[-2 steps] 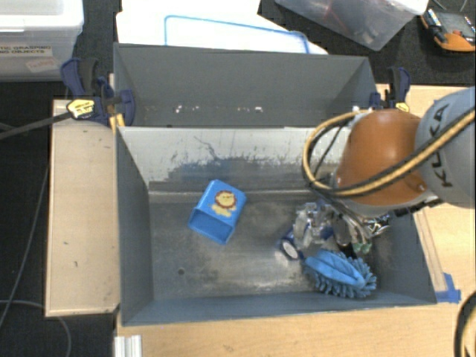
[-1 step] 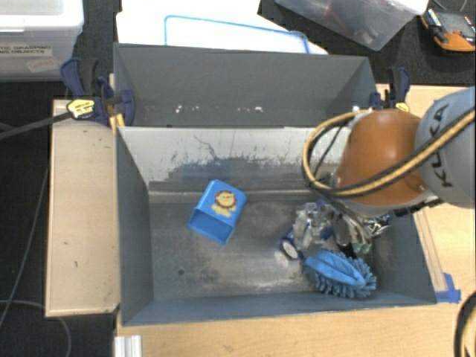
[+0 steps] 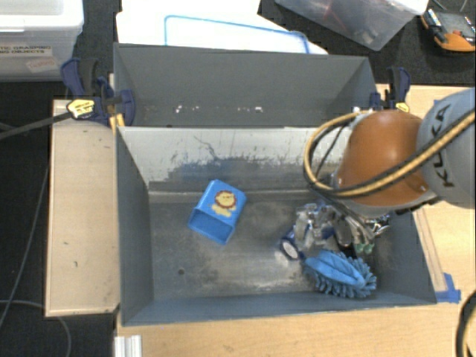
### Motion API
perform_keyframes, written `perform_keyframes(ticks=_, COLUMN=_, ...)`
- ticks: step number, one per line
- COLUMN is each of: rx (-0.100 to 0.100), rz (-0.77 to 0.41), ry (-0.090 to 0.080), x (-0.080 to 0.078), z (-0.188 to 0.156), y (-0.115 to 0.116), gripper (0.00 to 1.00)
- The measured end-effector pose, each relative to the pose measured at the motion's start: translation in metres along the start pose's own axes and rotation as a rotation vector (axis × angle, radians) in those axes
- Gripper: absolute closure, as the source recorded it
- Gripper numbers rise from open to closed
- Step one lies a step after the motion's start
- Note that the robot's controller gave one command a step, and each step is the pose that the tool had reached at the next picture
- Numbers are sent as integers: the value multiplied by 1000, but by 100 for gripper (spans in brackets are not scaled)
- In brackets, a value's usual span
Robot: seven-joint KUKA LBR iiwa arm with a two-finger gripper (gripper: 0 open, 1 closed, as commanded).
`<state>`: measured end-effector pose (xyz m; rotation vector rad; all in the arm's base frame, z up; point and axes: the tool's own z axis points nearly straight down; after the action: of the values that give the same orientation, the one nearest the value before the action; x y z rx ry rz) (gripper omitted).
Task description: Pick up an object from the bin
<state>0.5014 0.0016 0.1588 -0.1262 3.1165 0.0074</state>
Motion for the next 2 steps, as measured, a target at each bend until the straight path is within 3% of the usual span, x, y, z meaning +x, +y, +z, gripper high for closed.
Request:
perform_keyframes(ticks=1, rx=0, rz=-194, ry=-1, x=7, z=27, y=-16, gripper=100)
perform_keyframes(ticks=2, rx=0, rz=-13, ry=-6, x=-82, z=-17, y=-59, gripper=100)
